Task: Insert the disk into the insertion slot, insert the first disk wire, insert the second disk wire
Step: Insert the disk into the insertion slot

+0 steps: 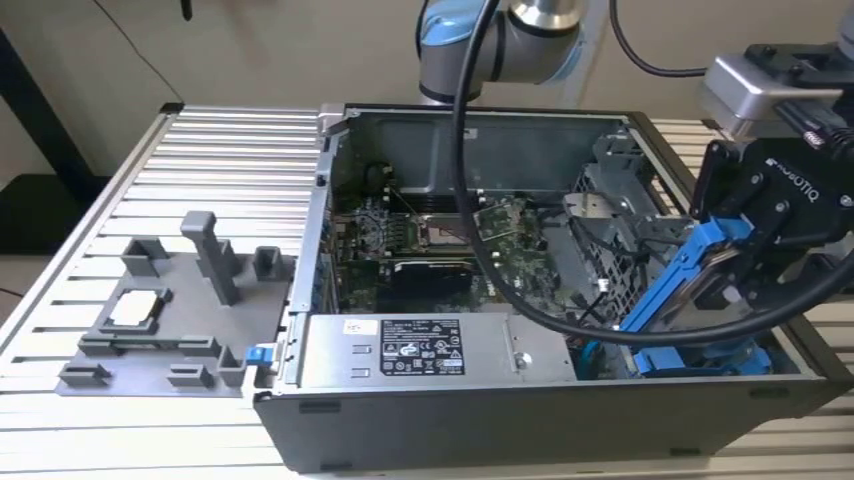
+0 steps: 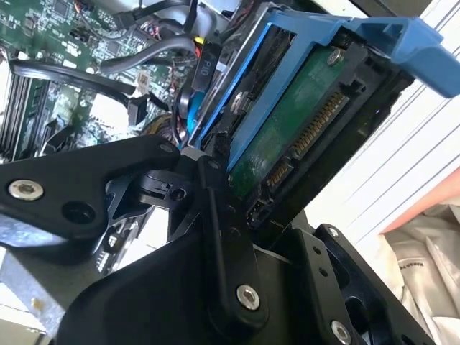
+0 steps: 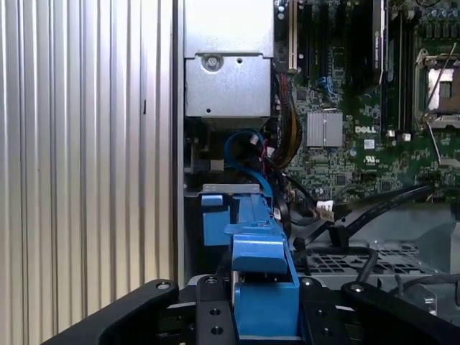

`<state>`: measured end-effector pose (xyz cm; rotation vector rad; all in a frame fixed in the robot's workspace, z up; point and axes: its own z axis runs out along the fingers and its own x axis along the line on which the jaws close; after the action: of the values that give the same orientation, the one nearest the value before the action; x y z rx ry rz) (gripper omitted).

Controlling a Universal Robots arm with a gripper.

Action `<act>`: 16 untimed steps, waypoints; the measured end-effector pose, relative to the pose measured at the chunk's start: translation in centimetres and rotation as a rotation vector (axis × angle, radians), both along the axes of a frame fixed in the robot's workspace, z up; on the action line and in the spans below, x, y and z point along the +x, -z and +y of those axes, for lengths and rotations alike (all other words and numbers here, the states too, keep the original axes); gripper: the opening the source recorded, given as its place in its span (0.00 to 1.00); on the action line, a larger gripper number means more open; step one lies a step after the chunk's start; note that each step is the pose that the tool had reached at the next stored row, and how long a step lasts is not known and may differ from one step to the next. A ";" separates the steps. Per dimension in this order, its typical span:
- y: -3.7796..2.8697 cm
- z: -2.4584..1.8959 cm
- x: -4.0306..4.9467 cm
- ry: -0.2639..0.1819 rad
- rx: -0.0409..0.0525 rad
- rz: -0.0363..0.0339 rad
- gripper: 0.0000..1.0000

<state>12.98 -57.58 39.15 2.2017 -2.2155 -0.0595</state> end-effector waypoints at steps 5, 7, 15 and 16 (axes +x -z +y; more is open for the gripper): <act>0.91 0.00 0.00 0.000 -0.0001 0.0000 0.33; 1.27 0.00 0.00 0.000 -0.0001 -0.0001 0.33; 2.64 0.00 0.00 0.000 0.0000 -0.0005 0.33; 2.71 0.00 0.00 0.000 -0.0001 -0.0005 0.33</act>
<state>12.97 -57.58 36.44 2.2018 -2.2157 -0.0588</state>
